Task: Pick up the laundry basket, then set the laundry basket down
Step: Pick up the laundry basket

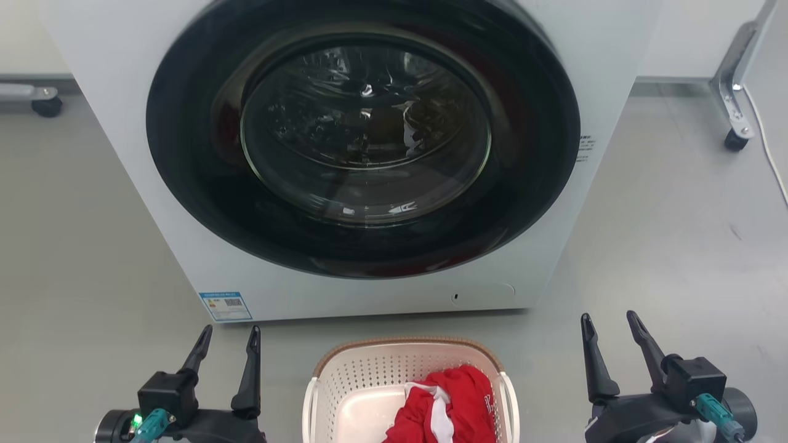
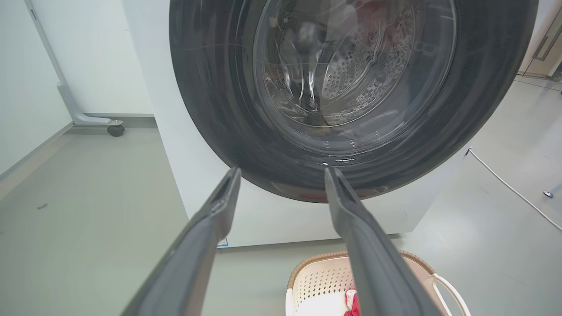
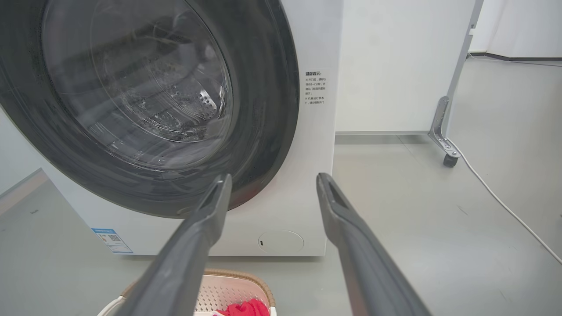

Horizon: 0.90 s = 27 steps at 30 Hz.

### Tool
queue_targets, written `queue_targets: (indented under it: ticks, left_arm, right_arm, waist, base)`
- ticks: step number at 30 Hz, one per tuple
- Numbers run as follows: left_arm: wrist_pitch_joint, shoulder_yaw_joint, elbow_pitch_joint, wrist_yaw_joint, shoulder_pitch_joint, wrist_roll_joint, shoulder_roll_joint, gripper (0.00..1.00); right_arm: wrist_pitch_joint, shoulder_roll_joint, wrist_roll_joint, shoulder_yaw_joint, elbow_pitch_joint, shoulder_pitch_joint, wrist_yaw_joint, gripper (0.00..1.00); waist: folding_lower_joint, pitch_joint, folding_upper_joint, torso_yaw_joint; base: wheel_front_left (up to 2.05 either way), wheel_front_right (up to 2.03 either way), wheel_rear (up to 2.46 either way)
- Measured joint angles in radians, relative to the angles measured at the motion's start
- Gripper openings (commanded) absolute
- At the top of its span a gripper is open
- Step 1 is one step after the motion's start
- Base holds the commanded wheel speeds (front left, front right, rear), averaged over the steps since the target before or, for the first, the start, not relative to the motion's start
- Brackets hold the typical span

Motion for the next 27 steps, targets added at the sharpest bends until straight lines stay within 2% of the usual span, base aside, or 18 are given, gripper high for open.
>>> queue_targets:
  ticks: [8,18,27]
  left_arm:
    - [0.000,0.000,-0.016,-0.005,-0.050,0.000,-0.005,1.00]
    - [0.021,-0.031,0.050,-0.039,-0.133,-0.007,-0.024,1.00]
    - [0.060,-0.053,0.140,-0.093,-0.232,-0.009,-0.029,1.00]
  right_arm:
    - [0.000,0.013,-0.004,0.006,-0.007,-0.049,0.000,1.00]
    - [0.003,0.023,-0.005,0.010,0.068,-0.112,0.003,1.00]
    - [0.029,0.042,-0.005,0.022,0.139,-0.189,0.003,1.00]
  waist:
    - [0.0001,0.093,0.0000,-0.002]
    - [0.0001,0.231,0.0000,-0.004]
    - [0.0002,0.363,0.0001,-0.003]
  base:
    - [0.00,0.00,0.00]
    - [0.00,0.00,0.00]
    - [0.00,0.00,0.00]
